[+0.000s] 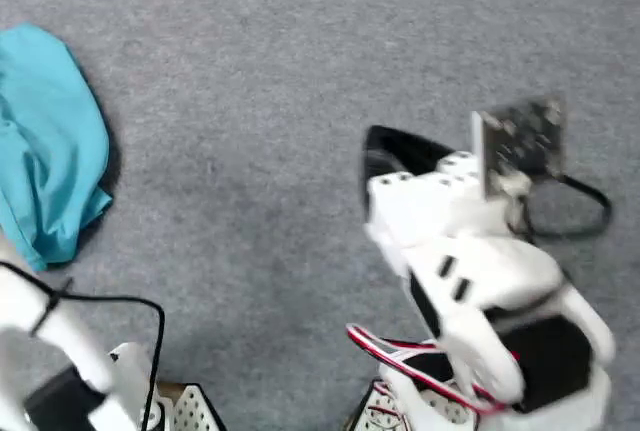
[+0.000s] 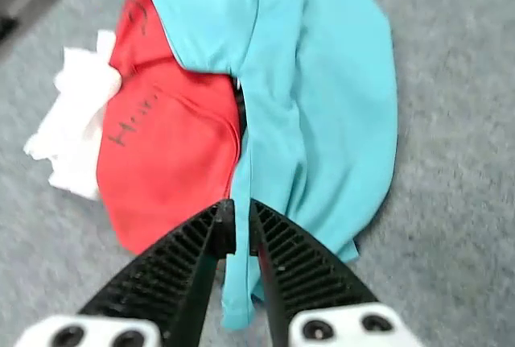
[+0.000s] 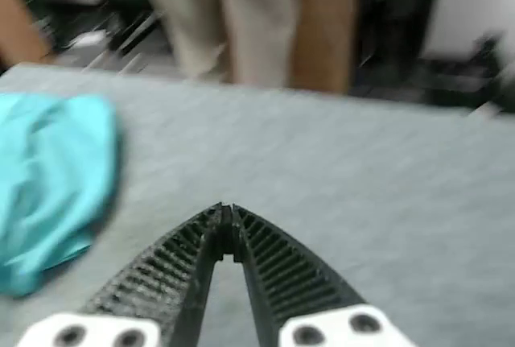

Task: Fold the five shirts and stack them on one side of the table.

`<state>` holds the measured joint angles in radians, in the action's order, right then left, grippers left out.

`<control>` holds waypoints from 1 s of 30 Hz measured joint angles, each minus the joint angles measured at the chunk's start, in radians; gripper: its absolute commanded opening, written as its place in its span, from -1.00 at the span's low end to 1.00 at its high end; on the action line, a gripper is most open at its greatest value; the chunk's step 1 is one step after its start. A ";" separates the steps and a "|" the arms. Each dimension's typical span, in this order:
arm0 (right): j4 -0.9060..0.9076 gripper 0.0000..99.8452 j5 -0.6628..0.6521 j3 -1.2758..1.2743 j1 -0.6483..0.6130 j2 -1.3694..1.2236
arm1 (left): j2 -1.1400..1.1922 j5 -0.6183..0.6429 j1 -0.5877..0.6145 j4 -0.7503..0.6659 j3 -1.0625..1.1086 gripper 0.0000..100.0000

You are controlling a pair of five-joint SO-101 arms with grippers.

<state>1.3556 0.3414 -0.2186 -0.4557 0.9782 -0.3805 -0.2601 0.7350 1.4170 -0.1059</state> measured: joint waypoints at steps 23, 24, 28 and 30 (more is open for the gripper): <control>0.000 -0.98 0.123 0.000 -0.261 -0.554 | 0.674 0.537 0.100 0.051 -0.482 -0.35; 0.000 -0.98 0.123 0.000 -0.261 -0.569 | 0.683 0.557 0.100 0.049 -0.488 -0.36; 0.000 -0.98 0.123 0.000 -0.261 -0.603 | 0.733 0.580 0.061 -0.003 -0.491 -0.49; 0.000 -0.98 0.123 0.000 -0.261 -0.605 | 0.776 0.582 0.040 -0.044 -0.491 -0.60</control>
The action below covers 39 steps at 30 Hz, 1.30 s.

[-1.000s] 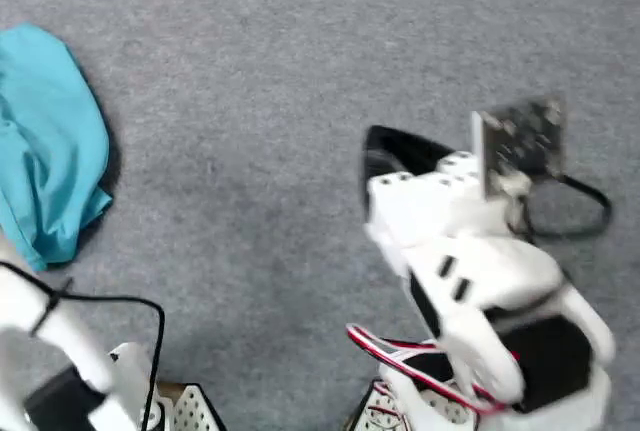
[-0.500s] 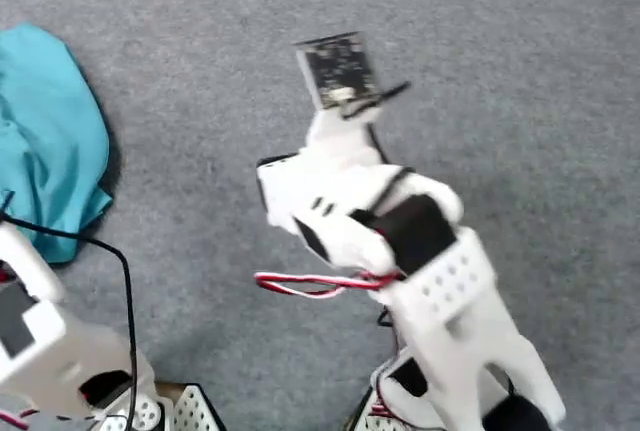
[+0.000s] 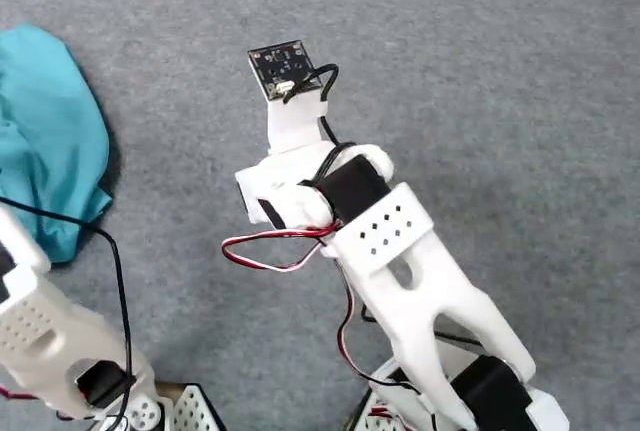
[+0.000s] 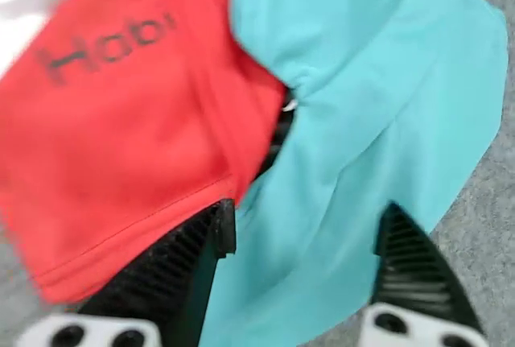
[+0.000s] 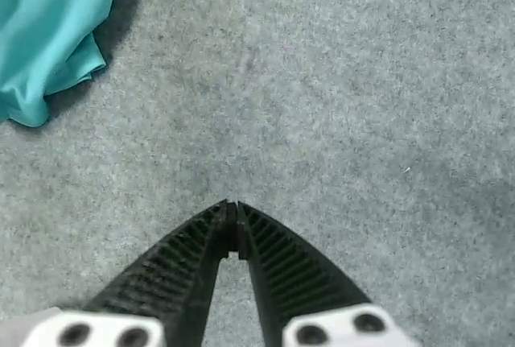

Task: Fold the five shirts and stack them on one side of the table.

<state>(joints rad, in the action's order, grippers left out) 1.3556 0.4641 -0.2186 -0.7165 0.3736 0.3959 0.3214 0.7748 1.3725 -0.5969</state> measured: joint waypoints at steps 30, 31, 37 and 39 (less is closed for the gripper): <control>0.015 -0.98 0.000 0.000 0.000 0.000 | 0.160 0.003 -0.112 0.354 -0.661 -0.95; 0.021 -0.98 0.000 0.000 0.003 0.000 | 0.163 0.003 -0.112 0.359 -0.686 -0.91; 0.051 -0.98 0.000 0.000 0.014 0.000 | 0.285 0.009 -0.078 0.261 -0.661 -0.38; 0.051 -0.98 0.000 0.000 0.014 0.000 | 0.356 0.069 -0.068 0.199 -0.631 -0.42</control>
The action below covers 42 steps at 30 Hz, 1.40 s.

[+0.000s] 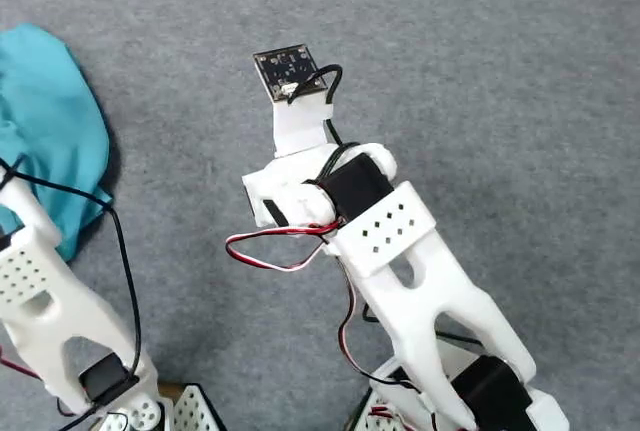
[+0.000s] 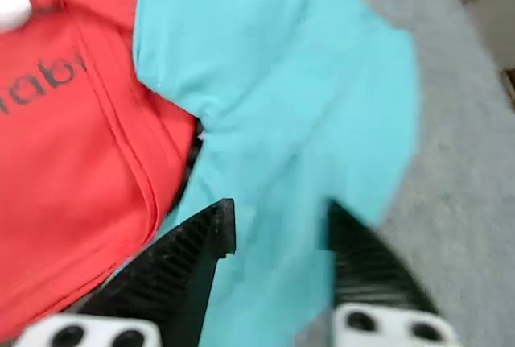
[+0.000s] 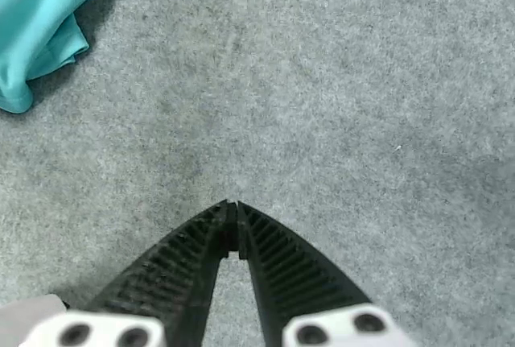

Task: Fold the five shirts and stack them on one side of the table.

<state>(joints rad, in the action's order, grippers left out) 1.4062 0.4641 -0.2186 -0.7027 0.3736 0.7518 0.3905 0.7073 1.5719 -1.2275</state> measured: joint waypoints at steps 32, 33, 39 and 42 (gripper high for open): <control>0.000 -0.98 0.000 0.025 0.084 0.000 | -0.144 -0.199 -0.152 0.180 -0.285 -0.96; 0.000 -0.98 0.000 0.043 0.121 0.000 | -0.190 -0.199 -0.180 0.180 -0.250 -0.96; 0.000 -0.98 -0.147 0.175 0.397 0.006 | -0.404 -0.199 -0.408 0.180 0.052 -0.96; 0.000 -0.98 -0.351 0.224 0.537 0.077 | -0.466 -0.199 -0.555 0.180 0.193 -0.96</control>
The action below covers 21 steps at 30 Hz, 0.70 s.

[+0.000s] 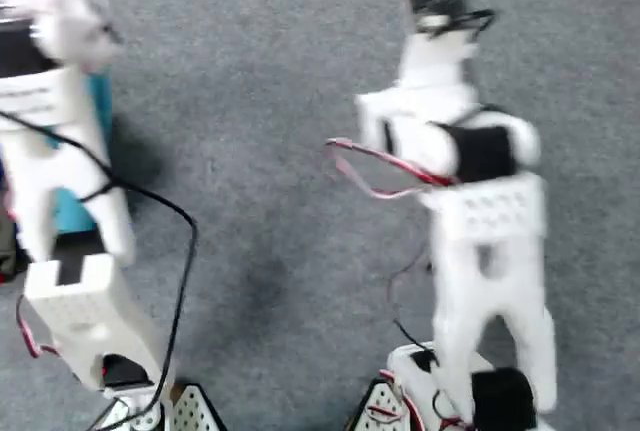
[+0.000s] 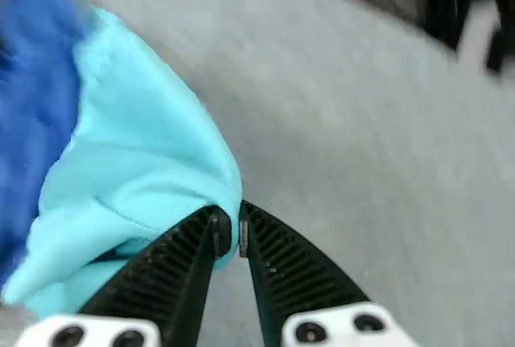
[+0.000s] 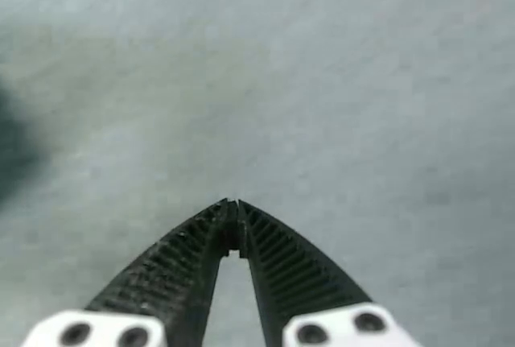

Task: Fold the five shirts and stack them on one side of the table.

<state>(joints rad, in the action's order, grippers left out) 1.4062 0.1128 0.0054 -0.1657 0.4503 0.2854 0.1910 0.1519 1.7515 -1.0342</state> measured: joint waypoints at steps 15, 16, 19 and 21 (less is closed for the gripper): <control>0.035 -0.98 -0.528 -0.069 0.562 0.427 | -0.175 0.000 -0.669 0.000 0.585 -0.96; 0.051 -0.98 -0.529 -0.075 0.592 0.437 | -0.187 0.000 -0.700 0.000 0.594 -0.96; 0.092 -0.98 -0.531 -0.077 0.677 0.454 | -0.238 0.000 -0.781 0.000 0.600 -0.96; 0.123 -0.98 -0.531 -0.083 0.726 0.456 | -0.272 0.000 -0.822 0.000 0.600 -0.96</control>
<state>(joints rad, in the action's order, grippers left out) 1.5290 -0.4181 -0.0775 0.5600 0.9060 0.0138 0.1910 -0.6705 1.7515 -0.4342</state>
